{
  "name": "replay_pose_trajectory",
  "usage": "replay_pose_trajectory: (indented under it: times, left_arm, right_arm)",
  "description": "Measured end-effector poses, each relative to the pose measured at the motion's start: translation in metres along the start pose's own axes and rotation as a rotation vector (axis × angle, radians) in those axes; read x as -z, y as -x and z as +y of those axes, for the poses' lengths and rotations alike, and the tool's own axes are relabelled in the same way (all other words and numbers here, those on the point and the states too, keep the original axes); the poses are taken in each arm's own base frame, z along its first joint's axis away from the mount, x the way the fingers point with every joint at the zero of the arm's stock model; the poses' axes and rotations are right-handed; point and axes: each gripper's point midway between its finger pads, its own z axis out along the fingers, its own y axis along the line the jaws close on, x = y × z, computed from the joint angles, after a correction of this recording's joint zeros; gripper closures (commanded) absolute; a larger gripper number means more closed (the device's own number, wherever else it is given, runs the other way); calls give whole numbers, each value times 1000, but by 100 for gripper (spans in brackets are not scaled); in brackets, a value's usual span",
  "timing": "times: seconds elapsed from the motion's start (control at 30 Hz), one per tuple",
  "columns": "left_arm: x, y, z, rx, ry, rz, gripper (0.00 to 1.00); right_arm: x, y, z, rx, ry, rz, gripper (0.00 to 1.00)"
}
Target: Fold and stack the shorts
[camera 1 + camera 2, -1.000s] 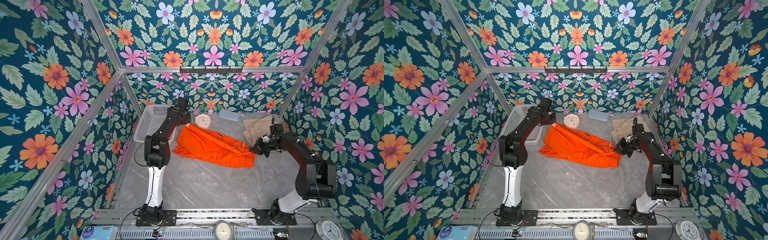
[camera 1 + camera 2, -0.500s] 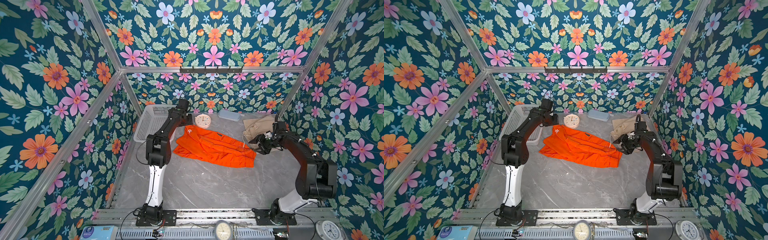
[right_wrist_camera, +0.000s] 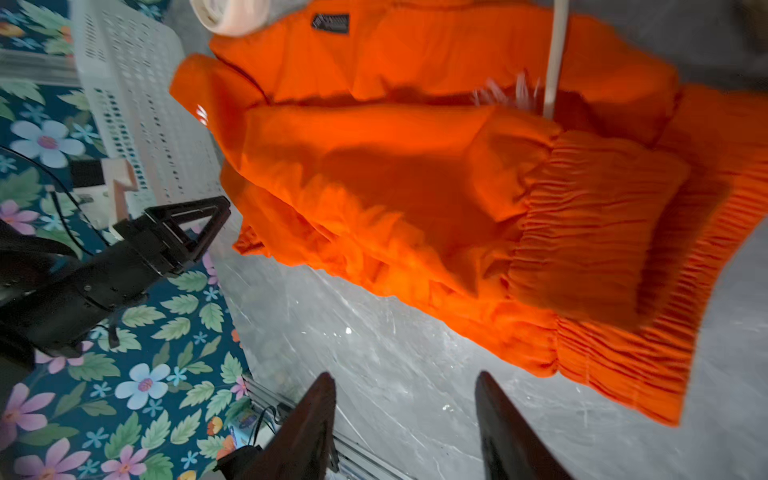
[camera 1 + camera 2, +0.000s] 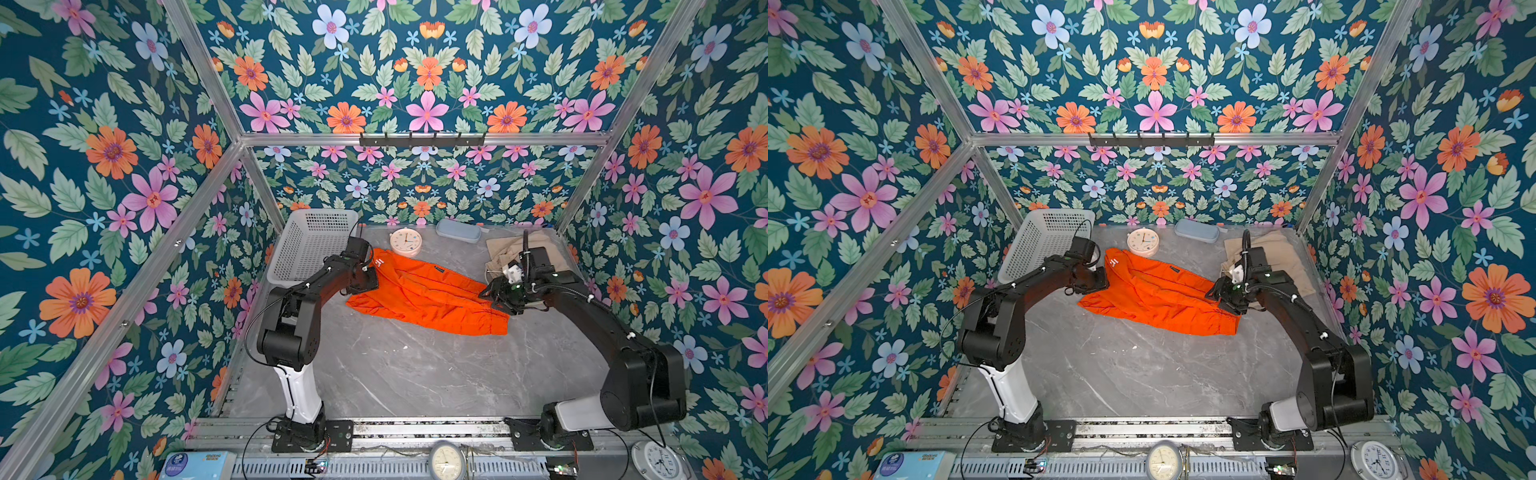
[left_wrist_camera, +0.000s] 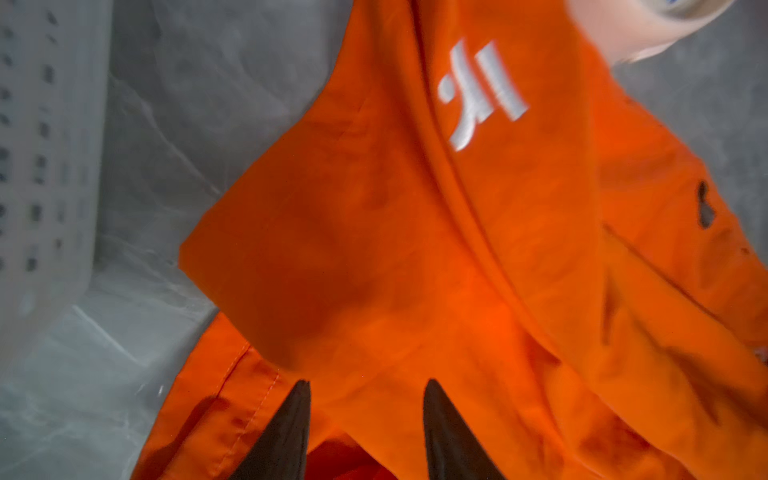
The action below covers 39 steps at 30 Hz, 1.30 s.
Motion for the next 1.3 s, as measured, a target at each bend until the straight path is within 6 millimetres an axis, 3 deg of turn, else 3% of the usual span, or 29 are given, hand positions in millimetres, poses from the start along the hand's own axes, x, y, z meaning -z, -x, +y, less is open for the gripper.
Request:
replay_pose_trajectory:
  times: [0.13,0.27,0.47,0.57,0.73,0.87,0.97,1.1,1.3]
  left_arm:
    - [-18,-24,13,21,23,53,55]
    - [-17,-33,18,29,7,18,55]
    - [-11,-60,27,36,-11,-19,56]
    - [1,-84,30,46,-17,-19,56]
    - [21,-121,42,94,-4,17,56]
    - [29,-133,53,123,32,36,55]
    - [30,-136,55,132,46,44,55]
    - [31,-137,56,133,52,51,55]
    - [31,-138,57,136,56,52,54]
  right_arm:
    - [-30,-9,-26,-51,-56,62,46]
    - [-47,-12,-47,-82,-102,88,46]
    - [-41,-19,-54,-69,-121,65,46]
    - [-26,-24,-38,1,-100,37,46]
    - [-17,-38,19,278,-83,3,42]
    - [-40,-55,71,609,-111,11,38]
    - [-70,-62,94,836,-170,24,35]
    - [-111,-57,99,1041,-261,47,31]
    - [-135,-48,94,1205,-327,79,27]
